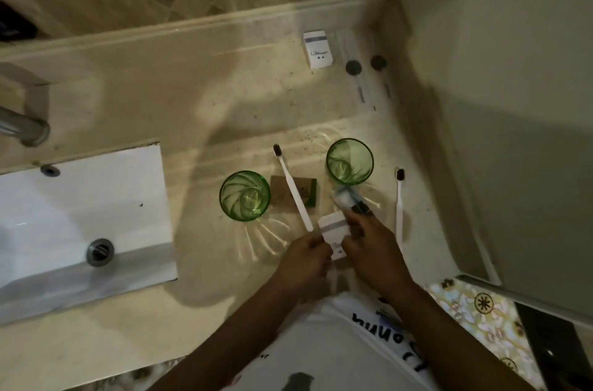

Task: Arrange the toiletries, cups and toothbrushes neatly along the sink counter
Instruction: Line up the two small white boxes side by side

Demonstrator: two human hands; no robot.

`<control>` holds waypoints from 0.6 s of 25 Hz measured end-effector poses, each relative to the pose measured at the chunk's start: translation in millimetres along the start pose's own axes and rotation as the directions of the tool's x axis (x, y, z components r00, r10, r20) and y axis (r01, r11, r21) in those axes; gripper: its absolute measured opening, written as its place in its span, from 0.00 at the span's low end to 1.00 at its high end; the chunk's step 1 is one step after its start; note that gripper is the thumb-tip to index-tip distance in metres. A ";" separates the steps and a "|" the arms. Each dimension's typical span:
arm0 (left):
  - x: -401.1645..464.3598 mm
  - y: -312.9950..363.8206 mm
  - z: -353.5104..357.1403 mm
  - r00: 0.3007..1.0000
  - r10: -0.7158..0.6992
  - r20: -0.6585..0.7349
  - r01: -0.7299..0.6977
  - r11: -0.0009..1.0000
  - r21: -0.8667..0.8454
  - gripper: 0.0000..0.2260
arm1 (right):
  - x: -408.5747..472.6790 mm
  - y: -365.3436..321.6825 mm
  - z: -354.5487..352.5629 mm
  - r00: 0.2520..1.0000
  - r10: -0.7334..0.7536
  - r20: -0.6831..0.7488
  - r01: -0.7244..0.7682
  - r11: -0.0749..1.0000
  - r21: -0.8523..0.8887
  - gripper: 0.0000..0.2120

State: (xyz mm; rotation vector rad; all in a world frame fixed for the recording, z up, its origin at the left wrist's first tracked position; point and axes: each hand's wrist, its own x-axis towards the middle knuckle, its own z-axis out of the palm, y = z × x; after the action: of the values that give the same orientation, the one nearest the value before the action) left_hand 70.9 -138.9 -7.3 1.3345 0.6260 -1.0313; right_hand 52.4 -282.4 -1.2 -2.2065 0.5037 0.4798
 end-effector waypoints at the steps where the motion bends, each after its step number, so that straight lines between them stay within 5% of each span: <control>1: -4.8 1.1 0.3 1.000 0.026 -0.008 -0.026 0.998 0.049 0.09 | -1.4 0.0 -2.5 1.000 0.026 -0.013 -0.025 0.999 0.036 0.21; 10: -26.4 21.8 -15.4 0.936 0.337 -0.106 -0.288 0.902 0.323 0.14 | -5.1 -33.2 -25.2 0.988 0.036 -0.153 0.021 0.935 0.354 0.14; 15: -38.2 58.0 -26.4 0.887 0.438 -0.145 -0.379 0.871 0.311 0.13 | 10.9 -66.3 -27.9 0.988 0.047 -0.150 0.034 0.867 0.496 0.08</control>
State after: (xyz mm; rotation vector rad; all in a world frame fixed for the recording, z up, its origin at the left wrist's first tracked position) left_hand 109.3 -108.6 48.7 1.7500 0.3326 -0.6429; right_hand 99.6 -266.6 51.9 -1.7453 0.6393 0.1494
